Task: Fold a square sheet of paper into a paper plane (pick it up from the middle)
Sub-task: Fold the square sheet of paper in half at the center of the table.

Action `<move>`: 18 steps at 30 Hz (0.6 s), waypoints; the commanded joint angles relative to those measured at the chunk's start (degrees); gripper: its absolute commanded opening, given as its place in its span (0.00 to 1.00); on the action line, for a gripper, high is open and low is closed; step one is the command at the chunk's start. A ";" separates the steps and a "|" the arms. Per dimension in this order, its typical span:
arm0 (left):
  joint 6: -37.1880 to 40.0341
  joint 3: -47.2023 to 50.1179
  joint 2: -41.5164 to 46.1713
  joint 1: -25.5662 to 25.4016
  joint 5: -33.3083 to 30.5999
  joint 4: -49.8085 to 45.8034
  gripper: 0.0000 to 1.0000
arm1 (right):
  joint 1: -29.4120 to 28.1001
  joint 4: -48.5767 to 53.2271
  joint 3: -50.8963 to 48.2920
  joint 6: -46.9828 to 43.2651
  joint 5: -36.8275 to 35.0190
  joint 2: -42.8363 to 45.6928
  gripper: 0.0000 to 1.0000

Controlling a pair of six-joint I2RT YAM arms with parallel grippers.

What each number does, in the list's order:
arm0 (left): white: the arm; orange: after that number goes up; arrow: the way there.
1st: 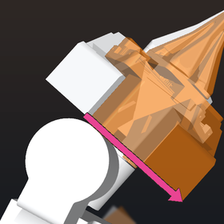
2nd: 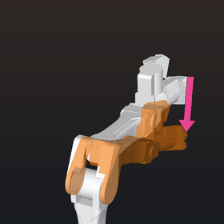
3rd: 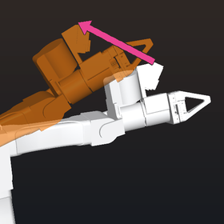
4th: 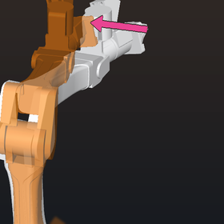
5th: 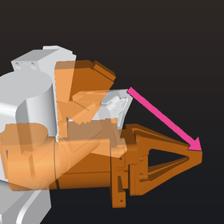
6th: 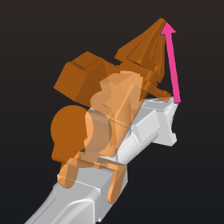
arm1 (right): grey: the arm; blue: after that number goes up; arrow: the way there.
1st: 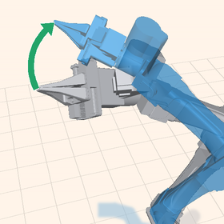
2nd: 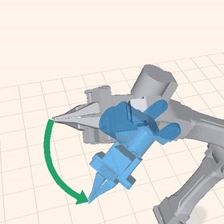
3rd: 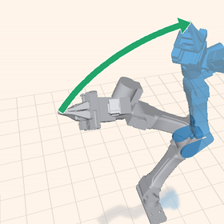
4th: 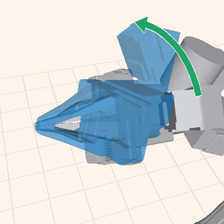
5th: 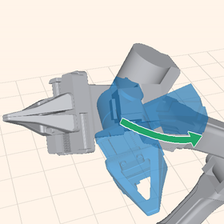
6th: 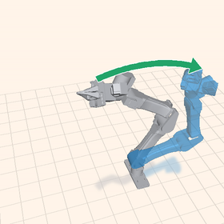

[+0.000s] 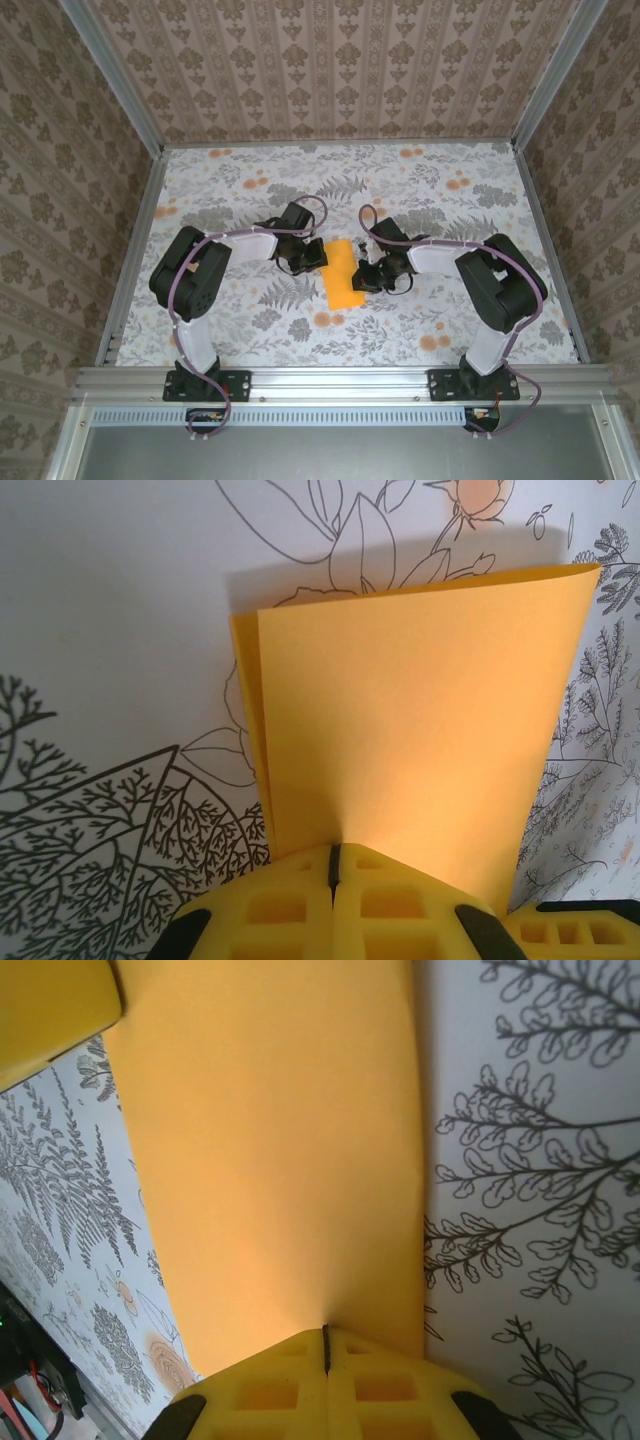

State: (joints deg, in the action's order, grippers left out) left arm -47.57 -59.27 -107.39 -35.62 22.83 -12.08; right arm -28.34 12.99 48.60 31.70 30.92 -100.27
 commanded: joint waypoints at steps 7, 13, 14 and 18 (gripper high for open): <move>1.41 4.65 -5.71 0.55 -10.57 -16.22 0.03 | 3.25 7.04 -7.54 -1.85 -3.23 7.64 0.06; 2.03 4.13 -5.54 0.50 -10.00 -15.99 0.03 | 3.20 3.09 -1.99 0.22 -0.11 11.58 0.06; 2.04 3.93 -5.52 0.46 -9.99 -16.11 0.03 | 3.12 2.86 -0.27 0.51 0.48 10.72 0.06; 2.13 3.43 -5.52 0.37 -9.95 -16.38 0.03 | 2.20 0.33 4.24 2.16 1.27 6.19 0.06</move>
State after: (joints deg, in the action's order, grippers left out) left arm -46.87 -59.83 -107.53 -35.64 22.74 -12.78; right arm -25.43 15.35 50.06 32.14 30.65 -91.50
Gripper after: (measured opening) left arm 0.044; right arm 0.065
